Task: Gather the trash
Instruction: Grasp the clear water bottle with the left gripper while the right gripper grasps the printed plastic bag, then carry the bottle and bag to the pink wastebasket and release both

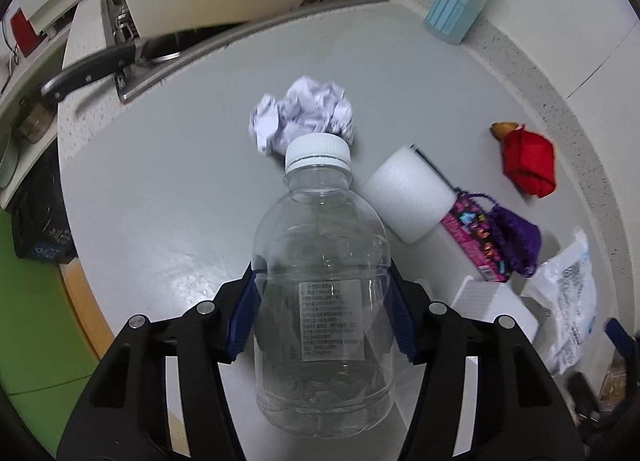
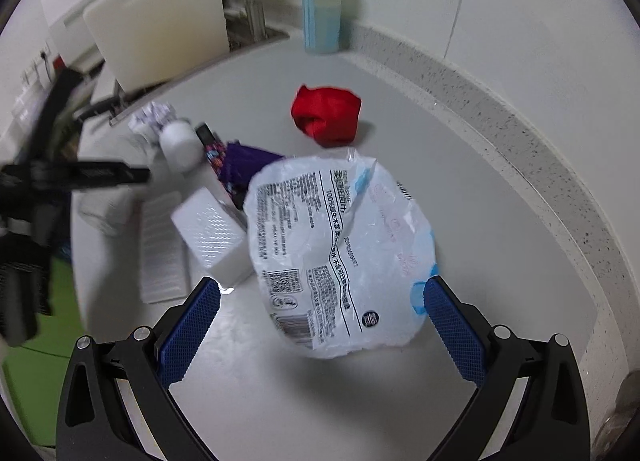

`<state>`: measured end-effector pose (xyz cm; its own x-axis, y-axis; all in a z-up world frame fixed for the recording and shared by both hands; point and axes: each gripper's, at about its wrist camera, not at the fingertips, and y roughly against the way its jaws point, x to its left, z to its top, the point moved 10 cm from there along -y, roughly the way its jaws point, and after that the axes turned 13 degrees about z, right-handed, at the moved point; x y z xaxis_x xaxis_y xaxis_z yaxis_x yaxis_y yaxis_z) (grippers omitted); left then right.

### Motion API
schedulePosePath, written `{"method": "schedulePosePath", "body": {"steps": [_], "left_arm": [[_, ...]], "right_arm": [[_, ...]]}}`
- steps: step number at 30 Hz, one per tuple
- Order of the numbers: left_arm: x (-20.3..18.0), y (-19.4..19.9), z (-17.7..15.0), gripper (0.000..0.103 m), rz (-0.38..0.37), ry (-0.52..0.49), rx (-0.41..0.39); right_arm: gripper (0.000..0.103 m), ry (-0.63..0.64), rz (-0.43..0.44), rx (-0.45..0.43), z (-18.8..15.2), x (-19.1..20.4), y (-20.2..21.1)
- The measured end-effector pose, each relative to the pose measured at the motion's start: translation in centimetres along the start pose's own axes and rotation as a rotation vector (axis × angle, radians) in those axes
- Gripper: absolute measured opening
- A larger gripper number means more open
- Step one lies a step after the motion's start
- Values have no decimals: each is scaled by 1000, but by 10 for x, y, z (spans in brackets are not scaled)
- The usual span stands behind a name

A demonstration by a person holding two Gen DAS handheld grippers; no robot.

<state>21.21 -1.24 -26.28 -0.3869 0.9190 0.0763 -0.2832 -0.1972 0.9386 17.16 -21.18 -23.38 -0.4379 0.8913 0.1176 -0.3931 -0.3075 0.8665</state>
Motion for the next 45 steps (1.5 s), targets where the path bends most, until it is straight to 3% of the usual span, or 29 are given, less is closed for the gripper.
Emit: {"method": "schedulePosePath", "body": {"steps": [5, 8, 10, 14, 15, 17, 22, 26, 33, 39, 45], "left_arm": [[8, 24, 0, 57, -23, 1, -40], [11, 36, 0, 57, -39, -3, -55], [14, 42, 0, 57, -47, -6, -64], [16, 51, -3, 57, -51, -18, -79], [17, 54, -3, 57, -50, -21, -84], [19, 58, -4, 57, -48, -30, -94], [27, 77, -5, 57, -62, -42, -138], [43, 97, -9, 57, -65, -49, -185], [107, 129, -28, 57, -41, -12, -245], [183, 132, -60, 57, 2, 55, -254], [262, 96, -102, 57, 45, 134, -198]], "right_arm": [[98, 44, -66, 66, -6, -6, -28], [96, 35, -75, 58, -7, -12, -31], [62, 18, -95, 62, -7, -21, -31], [28, -17, -99, 39, -5, -32, -22], [14, -25, -98, 29, -4, -33, -20], [7, -41, -88, 4, -2, -33, -10], [5, -5, -77, -84, 13, -11, 31], [5, 64, -13, -143, 28, 38, 56], [5, 195, 149, -193, 45, 150, 65], [5, 289, 280, -169, 46, 252, 41], [5, 352, 352, -82, 27, 329, -5]]}}
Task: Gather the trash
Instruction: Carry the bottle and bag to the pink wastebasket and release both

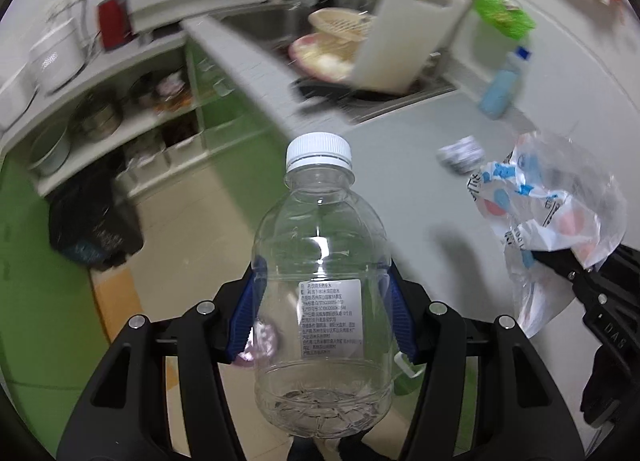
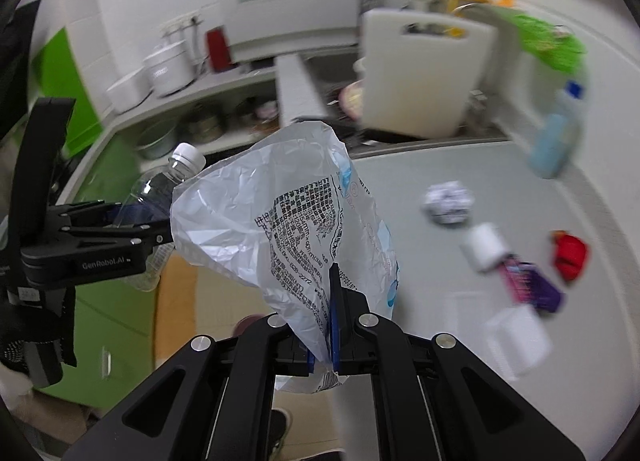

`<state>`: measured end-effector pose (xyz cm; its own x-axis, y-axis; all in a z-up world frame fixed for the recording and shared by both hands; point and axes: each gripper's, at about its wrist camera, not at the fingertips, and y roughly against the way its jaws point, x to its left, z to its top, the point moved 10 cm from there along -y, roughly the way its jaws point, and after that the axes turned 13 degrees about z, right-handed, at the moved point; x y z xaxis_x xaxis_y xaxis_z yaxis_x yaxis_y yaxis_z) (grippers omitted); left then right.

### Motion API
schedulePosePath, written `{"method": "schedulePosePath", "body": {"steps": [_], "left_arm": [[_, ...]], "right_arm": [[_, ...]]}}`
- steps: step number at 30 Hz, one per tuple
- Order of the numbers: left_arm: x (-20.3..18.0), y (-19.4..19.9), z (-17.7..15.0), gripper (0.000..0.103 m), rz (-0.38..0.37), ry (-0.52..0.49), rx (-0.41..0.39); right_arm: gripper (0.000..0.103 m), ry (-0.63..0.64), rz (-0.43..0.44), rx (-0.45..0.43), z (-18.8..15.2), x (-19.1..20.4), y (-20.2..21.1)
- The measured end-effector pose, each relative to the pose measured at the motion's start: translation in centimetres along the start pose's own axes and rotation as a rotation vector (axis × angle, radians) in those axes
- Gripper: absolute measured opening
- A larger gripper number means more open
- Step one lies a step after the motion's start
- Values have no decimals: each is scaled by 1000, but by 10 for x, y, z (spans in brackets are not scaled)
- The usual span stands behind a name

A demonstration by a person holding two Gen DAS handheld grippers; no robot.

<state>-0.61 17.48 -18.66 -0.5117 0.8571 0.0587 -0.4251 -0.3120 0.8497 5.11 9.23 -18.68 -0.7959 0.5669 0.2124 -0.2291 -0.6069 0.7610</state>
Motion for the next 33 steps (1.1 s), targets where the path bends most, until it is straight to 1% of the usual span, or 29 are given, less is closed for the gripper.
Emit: {"method": "schedulePosePath", "body": {"steps": [3, 4, 6, 7, 8, 10, 14, 15, 16, 18, 21, 24, 25, 26, 28, 30, 33], "left_arm": [[34, -32, -27, 57, 17, 27, 46], [47, -50, -41, 57, 17, 39, 73], [62, -79, -61, 57, 26, 44, 106], [72, -102, -76, 57, 31, 49, 129], [77, -117, -85, 57, 28, 56, 145], [89, -156, -111, 57, 32, 67, 185], [105, -253, -172, 57, 32, 85, 271], [107, -269, -183, 57, 33, 85, 282], [108, -298, -200, 58, 33, 85, 305], [110, -338, -225, 58, 29, 92, 334], [114, -394, -259, 58, 38, 113, 373], [119, -432, -281, 59, 42, 133, 388], [120, -446, -288, 62, 39, 137, 392], [120, -452, -292, 79, 39, 139, 393], [122, -463, -299, 100, 35, 155, 385], [126, -471, -306, 100, 36, 170, 385], [132, -478, -312, 100, 39, 188, 400]], "right_arm": [[5, 13, 36, 59, -10, 21, -49], [5, 14, 50, 80, -16, 29, -69], [5, 22, 69, 118, -35, 41, -102], [5, 23, 80, 136, -43, 46, -119], [5, 25, 88, 156, -52, 49, -138], [5, 33, 99, 205, -77, 56, -182], [5, 27, 109, 271, -123, 50, -250], [5, 24, 109, 283, -134, 47, -265], [5, 22, 108, 291, -144, 45, -277], [5, 15, 106, 310, -164, 36, -300], [5, 2, 99, 334, -191, 23, -331], [5, -11, 96, 359, -211, 8, -358], [5, -12, 97, 366, -218, 5, -366], [5, -11, 98, 373, -224, 3, -374], [5, -10, 100, 384, -230, 0, -390], [5, -13, 110, 395, -238, 1, -404], [5, -5, 132, 408, -241, 10, -427]]}}
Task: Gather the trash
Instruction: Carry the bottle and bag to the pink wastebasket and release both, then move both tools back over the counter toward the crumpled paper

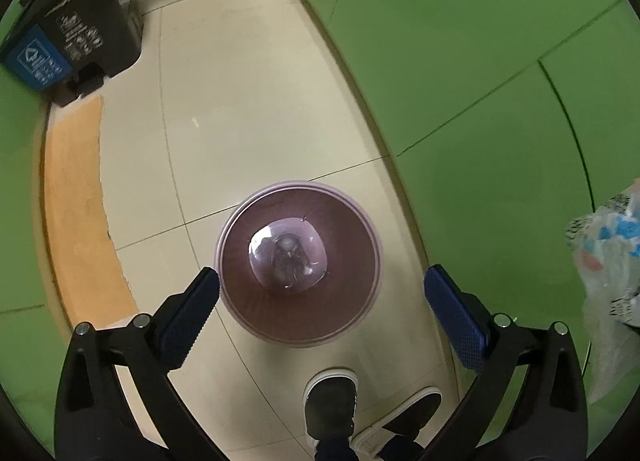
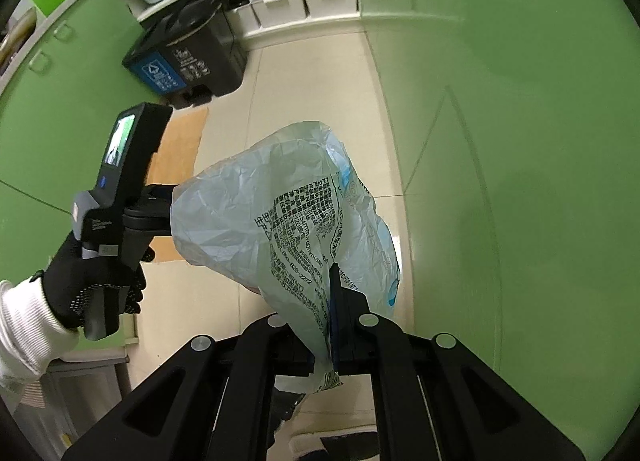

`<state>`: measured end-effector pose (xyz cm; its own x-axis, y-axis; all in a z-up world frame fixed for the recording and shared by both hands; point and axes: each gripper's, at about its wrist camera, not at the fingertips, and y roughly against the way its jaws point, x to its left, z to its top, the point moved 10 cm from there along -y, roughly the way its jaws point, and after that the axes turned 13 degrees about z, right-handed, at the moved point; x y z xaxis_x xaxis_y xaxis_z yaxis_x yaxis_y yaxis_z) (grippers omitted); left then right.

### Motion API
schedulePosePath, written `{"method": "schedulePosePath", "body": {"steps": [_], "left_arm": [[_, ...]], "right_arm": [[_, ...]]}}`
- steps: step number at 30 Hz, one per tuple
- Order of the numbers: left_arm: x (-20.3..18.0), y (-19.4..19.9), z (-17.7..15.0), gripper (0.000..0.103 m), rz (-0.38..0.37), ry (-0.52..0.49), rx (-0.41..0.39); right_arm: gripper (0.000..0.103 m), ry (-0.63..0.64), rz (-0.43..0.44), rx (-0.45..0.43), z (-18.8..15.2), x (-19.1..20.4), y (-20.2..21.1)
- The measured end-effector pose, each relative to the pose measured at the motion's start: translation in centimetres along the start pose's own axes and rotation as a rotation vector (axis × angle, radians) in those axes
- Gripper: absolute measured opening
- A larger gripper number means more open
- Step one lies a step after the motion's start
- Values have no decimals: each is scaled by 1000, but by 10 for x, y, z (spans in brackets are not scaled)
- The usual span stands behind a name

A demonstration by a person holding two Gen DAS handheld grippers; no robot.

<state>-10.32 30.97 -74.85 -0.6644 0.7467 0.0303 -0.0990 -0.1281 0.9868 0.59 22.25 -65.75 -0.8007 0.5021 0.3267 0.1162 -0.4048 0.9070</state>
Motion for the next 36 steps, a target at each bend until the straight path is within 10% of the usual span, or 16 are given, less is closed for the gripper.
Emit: {"method": "schedulePosePath", "body": {"steps": [15, 18, 22, 28, 36], "left_arm": [[89, 37, -7, 100, -4, 168, -89], [108, 44, -14, 100, 14, 198, -82], [128, 55, -18, 100, 58, 210, -99], [133, 73, -23, 100, 123, 206, -94], [109, 163, -4, 100, 117, 191, -126]], "right_arm": [[6, 121, 122, 88, 19, 64, -109], [16, 139, 113, 97, 21, 66, -125], [94, 153, 95, 59, 29, 65, -127], [97, 129, 69, 74, 29, 58, -113], [97, 96, 52, 7, 50, 73, 7]]}}
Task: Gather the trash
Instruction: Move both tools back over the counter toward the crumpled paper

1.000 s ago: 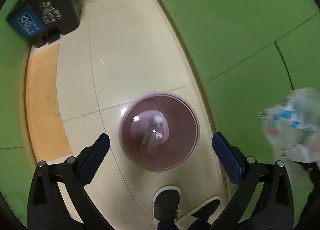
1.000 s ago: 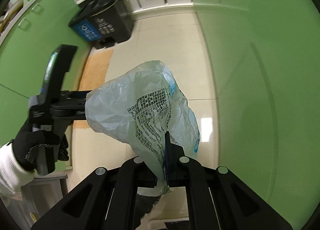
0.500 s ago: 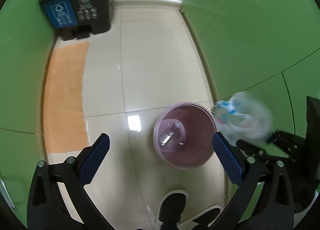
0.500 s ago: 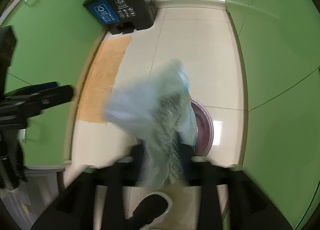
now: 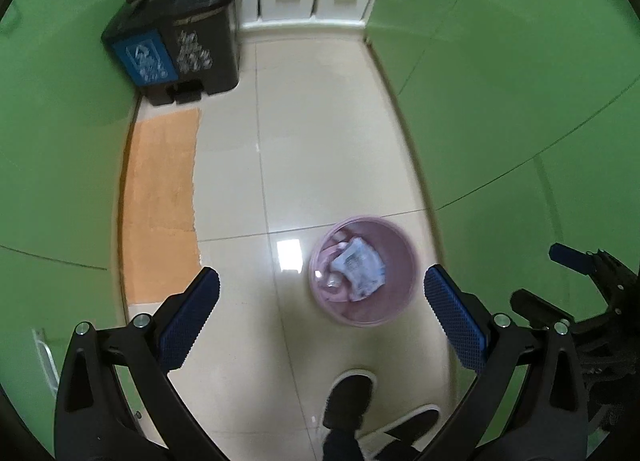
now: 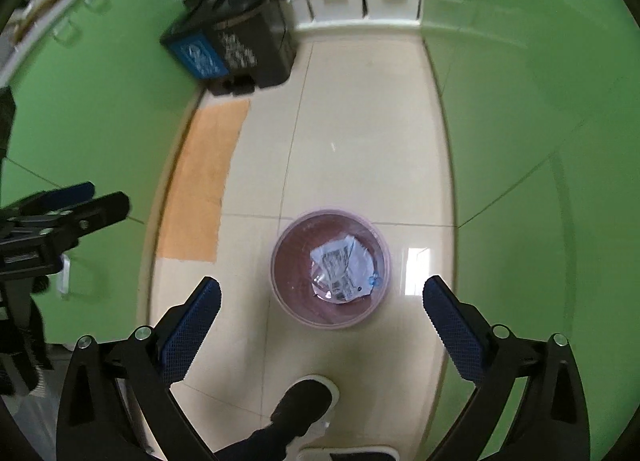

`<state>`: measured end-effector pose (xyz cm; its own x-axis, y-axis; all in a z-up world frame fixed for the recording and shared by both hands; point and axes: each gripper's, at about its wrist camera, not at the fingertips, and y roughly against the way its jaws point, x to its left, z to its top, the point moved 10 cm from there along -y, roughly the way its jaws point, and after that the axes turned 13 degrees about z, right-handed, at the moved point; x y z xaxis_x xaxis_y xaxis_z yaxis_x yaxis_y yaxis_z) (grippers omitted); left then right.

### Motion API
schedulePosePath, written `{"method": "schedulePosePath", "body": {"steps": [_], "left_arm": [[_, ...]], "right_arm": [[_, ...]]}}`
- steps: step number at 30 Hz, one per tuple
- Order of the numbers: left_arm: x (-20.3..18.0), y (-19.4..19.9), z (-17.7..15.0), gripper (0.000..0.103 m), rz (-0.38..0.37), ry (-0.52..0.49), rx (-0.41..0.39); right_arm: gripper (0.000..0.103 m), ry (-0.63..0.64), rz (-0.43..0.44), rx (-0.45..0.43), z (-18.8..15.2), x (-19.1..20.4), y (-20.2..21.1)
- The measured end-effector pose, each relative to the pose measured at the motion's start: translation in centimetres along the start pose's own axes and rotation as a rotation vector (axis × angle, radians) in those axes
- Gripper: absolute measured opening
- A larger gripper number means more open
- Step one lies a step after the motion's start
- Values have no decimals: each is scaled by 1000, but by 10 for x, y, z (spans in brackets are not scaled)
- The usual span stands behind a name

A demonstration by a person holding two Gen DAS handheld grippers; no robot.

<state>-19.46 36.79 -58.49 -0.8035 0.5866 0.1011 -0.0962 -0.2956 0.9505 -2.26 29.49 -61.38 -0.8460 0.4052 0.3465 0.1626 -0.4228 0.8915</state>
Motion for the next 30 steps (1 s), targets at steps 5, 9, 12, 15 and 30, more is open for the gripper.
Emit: {"method": "schedulePosePath", "body": {"steps": [5, 9, 12, 15, 30], "left_arm": [[-25, 95, 30, 100, -30, -57, -61], [-50, 176, 49, 100, -75, -105, -103], [-75, 237, 59, 100, -137, -148, -140], [-103, 293, 68, 100, -180, -206, -184], [-302, 445, 82, 100, -370, -523, -328]], "right_arm": [[97, -28, -8, -84, 19, 23, 104], [97, -56, -29, -171, 30, 37, 197], [97, -87, -49, -243, 31, 41, 268], [97, -127, -95, -324, 28, 34, 340], [97, -435, -375, -579, -91, -95, 565]]}}
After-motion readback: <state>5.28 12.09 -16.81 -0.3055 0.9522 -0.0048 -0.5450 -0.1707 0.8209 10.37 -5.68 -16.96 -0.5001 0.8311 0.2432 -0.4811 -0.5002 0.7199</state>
